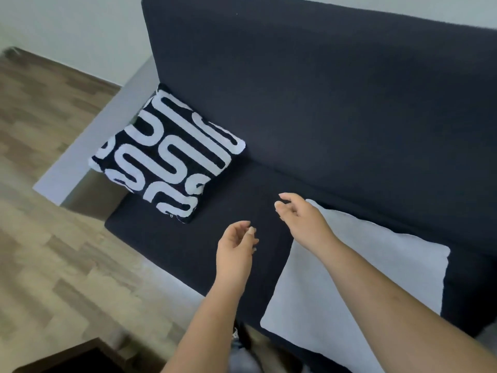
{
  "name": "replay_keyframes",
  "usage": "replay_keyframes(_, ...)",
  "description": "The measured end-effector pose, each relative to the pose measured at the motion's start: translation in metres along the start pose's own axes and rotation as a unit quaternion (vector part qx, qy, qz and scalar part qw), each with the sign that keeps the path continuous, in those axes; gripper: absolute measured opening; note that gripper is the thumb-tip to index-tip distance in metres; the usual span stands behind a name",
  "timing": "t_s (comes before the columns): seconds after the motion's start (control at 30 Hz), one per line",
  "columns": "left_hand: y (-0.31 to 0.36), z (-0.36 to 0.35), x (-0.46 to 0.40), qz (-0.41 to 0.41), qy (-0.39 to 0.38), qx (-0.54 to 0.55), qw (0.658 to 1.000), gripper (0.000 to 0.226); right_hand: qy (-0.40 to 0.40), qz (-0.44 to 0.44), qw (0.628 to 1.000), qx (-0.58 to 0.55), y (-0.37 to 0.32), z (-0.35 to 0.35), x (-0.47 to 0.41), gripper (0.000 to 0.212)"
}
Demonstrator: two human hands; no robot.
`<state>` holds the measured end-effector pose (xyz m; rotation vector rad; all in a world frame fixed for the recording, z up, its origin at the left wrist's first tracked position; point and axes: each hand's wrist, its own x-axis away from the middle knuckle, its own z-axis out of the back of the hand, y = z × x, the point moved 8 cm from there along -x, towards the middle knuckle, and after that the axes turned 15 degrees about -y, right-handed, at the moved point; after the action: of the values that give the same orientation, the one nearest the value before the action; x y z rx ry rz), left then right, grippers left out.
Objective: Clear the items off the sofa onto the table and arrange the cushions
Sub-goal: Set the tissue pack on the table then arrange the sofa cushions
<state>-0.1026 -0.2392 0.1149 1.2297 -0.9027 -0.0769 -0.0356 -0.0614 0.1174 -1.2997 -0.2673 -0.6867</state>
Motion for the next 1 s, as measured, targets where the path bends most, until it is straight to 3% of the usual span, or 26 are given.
replay_keyframes(0.3, 0.02, 0.095, -0.093, 0.0, 0.021, 0.019, 1.0, 0.013, 0.052, 0.013, 0.998, -0.016, -0.051, -0.024, -0.095, 0.041)
replay_keyframes(0.47, 0.019, 0.197, -0.148, 0.023, 0.105, 0.037, 0.994, 0.013, 0.062, 0.004, 0.997, -0.04, -0.095, -0.059, -0.179, 0.04)
replay_keyframes(0.63, 0.006, 0.286, -0.191, 0.067, 0.219, 0.004, 0.973, 0.047, 0.074, 0.005, 0.993, 0.089, -0.151, -0.071, -0.266, 0.051)
replay_keyframes(0.77, -0.002, 0.316, -0.227, 0.087, 0.233, 0.027, 0.968, 0.085, 0.036, -0.002, 0.981, 0.193, -0.187, -0.088, -0.327, 0.062)
replay_keyframes(0.9, -0.009, 0.328, -0.25, 0.086, 0.244, 0.052, 0.965, 0.11, 0.024, 0.017, 0.991, 0.129, -0.198, -0.088, -0.367, 0.066)
replay_keyframes(1.0, -0.019, 0.335, -0.266, 0.114, 0.227, 0.12, 0.96, 0.123, 0.002, -0.004, 0.998, 0.056, -0.19, -0.095, -0.391, 0.085)
